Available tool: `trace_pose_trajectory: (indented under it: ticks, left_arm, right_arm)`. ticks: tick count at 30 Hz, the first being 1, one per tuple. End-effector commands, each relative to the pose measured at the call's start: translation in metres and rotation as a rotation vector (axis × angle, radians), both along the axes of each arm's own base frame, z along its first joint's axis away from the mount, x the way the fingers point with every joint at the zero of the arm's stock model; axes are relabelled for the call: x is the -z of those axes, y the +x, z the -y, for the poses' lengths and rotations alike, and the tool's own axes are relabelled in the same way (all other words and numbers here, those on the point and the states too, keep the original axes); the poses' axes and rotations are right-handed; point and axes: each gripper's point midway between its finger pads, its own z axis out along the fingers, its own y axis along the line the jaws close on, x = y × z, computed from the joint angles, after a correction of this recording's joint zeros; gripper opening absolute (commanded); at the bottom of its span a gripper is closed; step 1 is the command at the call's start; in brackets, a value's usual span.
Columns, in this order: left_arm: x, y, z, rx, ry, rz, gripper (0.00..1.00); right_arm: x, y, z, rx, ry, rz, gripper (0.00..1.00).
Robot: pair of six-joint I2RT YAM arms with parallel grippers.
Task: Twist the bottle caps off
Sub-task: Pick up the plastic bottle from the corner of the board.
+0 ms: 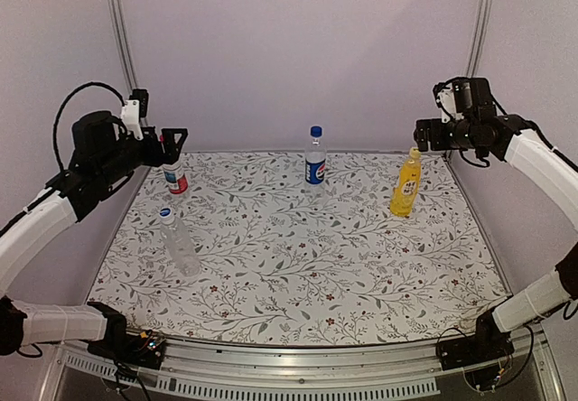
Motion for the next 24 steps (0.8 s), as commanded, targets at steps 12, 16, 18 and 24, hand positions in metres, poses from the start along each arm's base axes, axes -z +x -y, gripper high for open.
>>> trace_pose_trajectory:
  ticks: [12, 16, 18, 24]
  left_arm:
    - [-0.003, -0.01, 0.02, 0.101, -0.026, -0.021, 1.0]
    - [-0.005, -0.011, 0.021, 0.108, -0.029, -0.017, 1.0]
    - [-0.007, -0.012, 0.022, 0.112, -0.03, -0.012, 1.0]
    - [-0.007, -0.013, 0.021, 0.107, -0.031, -0.009, 1.0]
  right_arm:
    - [0.087, 0.066, -0.007, -0.008, -0.023, -0.248, 0.8]
    - [0.092, 0.069, -0.008, -0.026, -0.007, -0.263, 0.67]
    - [0.093, 0.07, -0.01, -0.037, 0.003, -0.267, 0.63]
    - [0.096, 0.073, -0.01, -0.051, 0.005, -0.271, 0.51]
